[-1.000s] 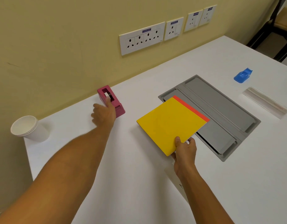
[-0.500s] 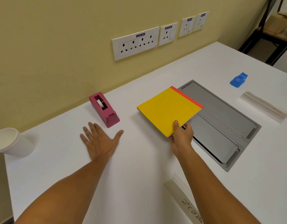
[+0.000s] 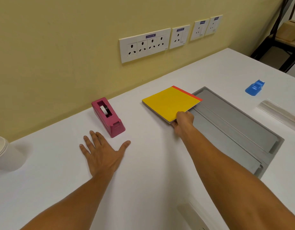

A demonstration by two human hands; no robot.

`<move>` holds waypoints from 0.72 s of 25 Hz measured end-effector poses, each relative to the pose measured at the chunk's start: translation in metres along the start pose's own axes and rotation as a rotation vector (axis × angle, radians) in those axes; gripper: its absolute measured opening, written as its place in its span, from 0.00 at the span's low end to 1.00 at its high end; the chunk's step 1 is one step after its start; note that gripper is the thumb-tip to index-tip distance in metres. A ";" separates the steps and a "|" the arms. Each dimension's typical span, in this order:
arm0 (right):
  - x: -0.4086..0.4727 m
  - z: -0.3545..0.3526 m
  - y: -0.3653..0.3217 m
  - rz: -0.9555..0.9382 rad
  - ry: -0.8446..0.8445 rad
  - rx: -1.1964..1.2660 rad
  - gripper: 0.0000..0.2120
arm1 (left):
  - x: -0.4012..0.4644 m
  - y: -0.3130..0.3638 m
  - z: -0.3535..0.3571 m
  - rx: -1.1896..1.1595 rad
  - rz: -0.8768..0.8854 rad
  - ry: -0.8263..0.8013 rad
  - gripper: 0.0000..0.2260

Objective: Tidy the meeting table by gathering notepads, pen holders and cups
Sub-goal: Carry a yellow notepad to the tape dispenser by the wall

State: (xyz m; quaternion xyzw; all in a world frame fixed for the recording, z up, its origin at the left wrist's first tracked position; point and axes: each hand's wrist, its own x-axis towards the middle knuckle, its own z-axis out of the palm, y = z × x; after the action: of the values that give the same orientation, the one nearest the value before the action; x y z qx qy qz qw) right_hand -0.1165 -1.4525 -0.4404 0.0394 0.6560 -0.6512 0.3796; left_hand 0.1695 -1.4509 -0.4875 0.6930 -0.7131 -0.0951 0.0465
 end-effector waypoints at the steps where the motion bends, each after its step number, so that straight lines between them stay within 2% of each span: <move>1: 0.004 0.008 -0.002 0.008 -0.003 0.008 0.14 | 0.000 0.000 0.000 0.006 0.000 -0.001 0.57; 6: 0.017 0.044 -0.011 0.022 -0.012 -0.027 0.26 | 0.000 -0.001 0.001 0.014 0.001 0.007 0.57; 9: 0.014 0.051 -0.019 -0.015 -0.101 -0.238 0.24 | 0.000 -0.002 0.002 0.009 0.007 0.014 0.57; 10: 0.014 0.054 -0.021 -0.017 -0.084 -0.294 0.23 | 0.000 -0.002 0.002 0.008 0.008 0.011 0.57; 13: 0.017 0.067 -0.024 -0.066 0.107 -0.356 0.18 | 0.000 -0.002 0.004 0.008 0.009 0.011 0.57; 18: 0.015 0.080 -0.017 -0.148 0.161 -0.441 0.13 | 0.001 -0.004 0.004 0.005 0.004 0.010 0.57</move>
State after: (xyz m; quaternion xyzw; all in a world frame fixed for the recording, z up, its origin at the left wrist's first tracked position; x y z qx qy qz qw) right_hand -0.1007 -1.5326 -0.4237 -0.0409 0.8114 -0.5130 0.2770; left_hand 0.1724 -1.4515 -0.4922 0.6921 -0.7146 -0.0896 0.0485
